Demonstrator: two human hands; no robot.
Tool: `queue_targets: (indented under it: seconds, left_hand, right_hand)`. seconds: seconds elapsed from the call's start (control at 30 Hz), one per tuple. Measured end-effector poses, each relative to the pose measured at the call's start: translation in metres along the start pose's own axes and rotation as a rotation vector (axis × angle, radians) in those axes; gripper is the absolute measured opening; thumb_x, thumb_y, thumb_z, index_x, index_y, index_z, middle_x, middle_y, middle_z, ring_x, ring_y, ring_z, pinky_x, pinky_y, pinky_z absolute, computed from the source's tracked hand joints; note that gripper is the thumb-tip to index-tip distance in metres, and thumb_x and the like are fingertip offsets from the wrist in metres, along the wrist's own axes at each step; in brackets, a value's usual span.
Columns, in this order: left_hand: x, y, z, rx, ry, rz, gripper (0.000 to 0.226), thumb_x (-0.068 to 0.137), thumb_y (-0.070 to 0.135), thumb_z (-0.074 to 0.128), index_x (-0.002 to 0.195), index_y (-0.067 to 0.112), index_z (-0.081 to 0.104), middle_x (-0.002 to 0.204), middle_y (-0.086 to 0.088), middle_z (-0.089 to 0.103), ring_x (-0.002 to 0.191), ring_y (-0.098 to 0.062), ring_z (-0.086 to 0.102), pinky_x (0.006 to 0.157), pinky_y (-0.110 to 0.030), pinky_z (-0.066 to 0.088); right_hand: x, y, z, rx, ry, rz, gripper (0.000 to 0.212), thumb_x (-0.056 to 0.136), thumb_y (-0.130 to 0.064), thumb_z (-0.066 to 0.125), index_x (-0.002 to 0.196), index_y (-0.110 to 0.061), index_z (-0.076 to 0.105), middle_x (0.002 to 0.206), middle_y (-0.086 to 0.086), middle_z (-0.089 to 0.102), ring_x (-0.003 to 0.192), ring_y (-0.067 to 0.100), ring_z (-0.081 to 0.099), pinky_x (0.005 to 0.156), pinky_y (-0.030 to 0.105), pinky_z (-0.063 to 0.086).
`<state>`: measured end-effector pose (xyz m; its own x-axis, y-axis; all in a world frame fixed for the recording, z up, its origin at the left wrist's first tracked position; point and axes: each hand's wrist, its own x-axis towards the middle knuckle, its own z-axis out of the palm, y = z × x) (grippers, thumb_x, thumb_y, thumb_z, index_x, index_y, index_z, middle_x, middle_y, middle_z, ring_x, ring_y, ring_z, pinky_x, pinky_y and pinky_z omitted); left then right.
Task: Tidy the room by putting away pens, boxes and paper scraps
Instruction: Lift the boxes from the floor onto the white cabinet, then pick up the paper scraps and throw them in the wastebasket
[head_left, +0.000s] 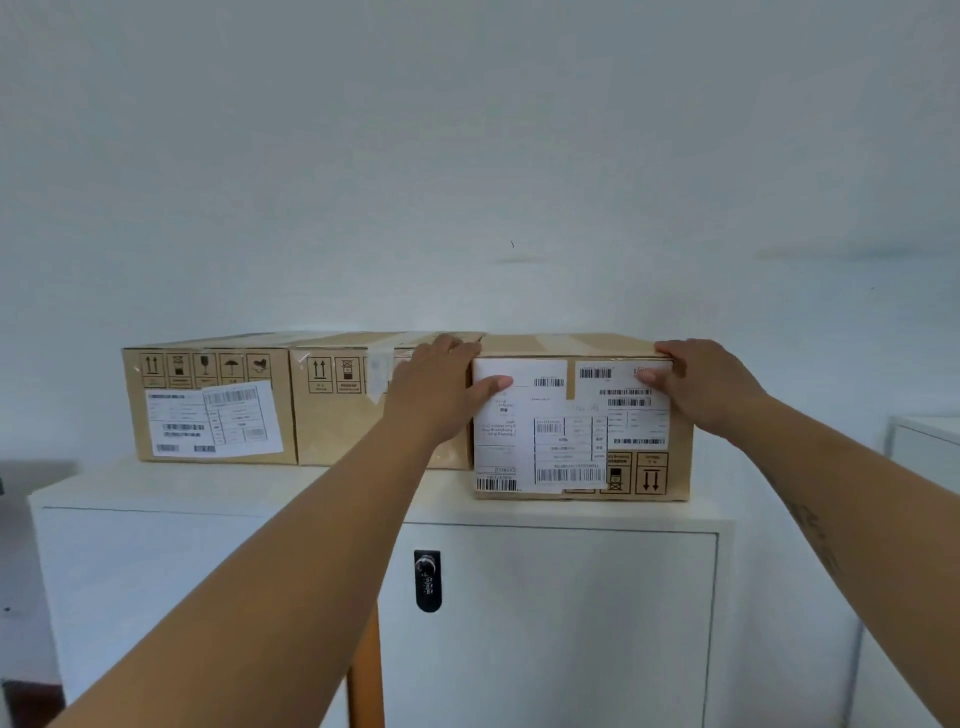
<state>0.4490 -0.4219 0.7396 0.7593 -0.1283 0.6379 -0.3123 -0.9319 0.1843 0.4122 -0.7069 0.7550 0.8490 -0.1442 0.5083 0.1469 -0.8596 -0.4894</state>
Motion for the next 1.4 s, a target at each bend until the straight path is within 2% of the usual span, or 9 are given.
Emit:
queue_targets:
  seconds: [0.1, 0.17, 0.27, 0.43, 0.6, 0.73, 0.83, 0.97, 1.4]
  left_hand:
    - [0.024, -0.018, 0.011, 0.097, 0.023, 0.061, 0.056, 0.093, 0.061, 0.042, 0.139, 0.030, 0.046, 0.150, 0.006, 0.043, 0.140, -0.025, 0.035, 0.111, -0.046, 0.028]
    - [0.036, -0.026, 0.019, 0.071, 0.077, 0.063, 0.045, 0.093, 0.055, 0.049, 0.127, 0.028, 0.056, 0.129, 0.006, 0.061, 0.124, -0.022, 0.050, 0.099, -0.040, 0.037]
    - [0.046, -0.029, 0.031, 0.042, 0.210, 0.077, 0.039, 0.091, 0.051, 0.056, 0.118, 0.023, 0.062, 0.115, 0.005, 0.066, 0.110, -0.021, 0.054, 0.088, -0.032, 0.036]
    - [0.043, -0.039, 0.057, 0.014, 0.295, 0.150, 0.042, 0.096, 0.047, 0.049, 0.129, 0.021, 0.057, 0.129, 0.005, 0.062, 0.124, -0.020, 0.050, 0.116, -0.040, 0.019]
    - [0.042, -0.039, 0.061, 0.046, 0.345, 0.176, 0.038, 0.098, 0.044, 0.048, 0.124, 0.018, 0.059, 0.124, 0.004, 0.064, 0.119, -0.024, 0.051, 0.116, -0.042, 0.019]
    - [0.041, -0.036, 0.053, 0.067, 0.253, 0.158, 0.041, 0.099, 0.045, 0.045, 0.129, 0.019, 0.055, 0.131, 0.004, 0.060, 0.125, -0.023, 0.048, 0.118, -0.042, 0.017]
    - [0.039, -0.029, 0.034, 0.149, 0.099, 0.154, 0.050, 0.100, 0.048, 0.040, 0.141, 0.020, 0.042, 0.146, 0.001, 0.047, 0.138, -0.025, 0.037, 0.120, -0.045, 0.013]
    - [0.026, -0.032, -0.008, 0.260, 0.082, 0.134, 0.054, 0.100, 0.047, 0.038, 0.147, 0.022, 0.034, 0.155, 0.000, 0.036, 0.143, -0.026, 0.029, 0.120, -0.049, 0.013]
    - [-0.114, -0.121, -0.201, 0.607, 0.231, -0.167, 0.052, 0.097, 0.047, 0.045, 0.142, 0.022, 0.041, 0.143, -0.009, 0.051, 0.129, -0.036, 0.046, 0.100, -0.052, 0.041]
  right_hand:
    - [0.032, 0.000, 0.028, -0.054, 0.022, -0.029, 0.051, 0.094, -0.043, 0.054, 0.137, -0.015, 0.050, 0.133, 0.012, 0.051, 0.117, 0.031, 0.053, 0.091, 0.041, 0.043]
    - [0.048, 0.000, 0.041, -0.052, 0.022, -0.024, 0.046, 0.094, -0.043, 0.054, 0.132, -0.015, 0.053, 0.126, 0.010, 0.056, 0.108, 0.030, 0.057, 0.082, 0.037, 0.044]
    - [0.064, 0.006, 0.051, -0.087, 0.045, -0.029, 0.045, 0.095, -0.042, 0.052, 0.132, -0.017, 0.052, 0.126, 0.009, 0.054, 0.107, 0.030, 0.056, 0.078, 0.035, 0.041]
    - [0.063, 0.013, 0.056, -0.089, 0.093, -0.064, 0.050, 0.097, -0.040, 0.050, 0.141, -0.017, 0.044, 0.139, 0.007, 0.046, 0.121, 0.029, 0.051, 0.090, 0.037, 0.040]
    - [0.064, 0.014, 0.059, -0.065, 0.104, -0.052, 0.051, 0.098, -0.041, 0.048, 0.143, -0.018, 0.041, 0.142, 0.005, 0.043, 0.119, 0.030, 0.052, 0.081, 0.031, 0.037]
    - [0.065, 0.014, 0.061, -0.081, 0.085, -0.042, 0.051, 0.099, -0.041, 0.045, 0.144, -0.016, 0.038, 0.143, 0.005, 0.039, 0.120, 0.031, 0.052, 0.083, 0.035, 0.040]
    - [0.065, 0.007, 0.053, -0.171, -0.007, -0.030, 0.052, 0.099, -0.041, 0.044, 0.142, -0.014, 0.037, 0.146, 0.010, 0.035, 0.130, 0.034, 0.040, 0.100, 0.045, 0.039]
    - [0.053, -0.022, 0.036, -0.345, -0.015, -0.127, 0.062, 0.097, -0.046, 0.045, 0.151, -0.023, 0.023, 0.160, 0.007, 0.016, 0.146, 0.034, 0.012, 0.116, 0.051, 0.016]
    - [-0.006, -0.217, 0.059, -0.195, -0.058, -0.611, 0.064, 0.095, -0.046, 0.048, 0.151, -0.028, 0.022, 0.159, 0.010, 0.021, 0.146, 0.035, 0.014, 0.116, 0.053, 0.020]
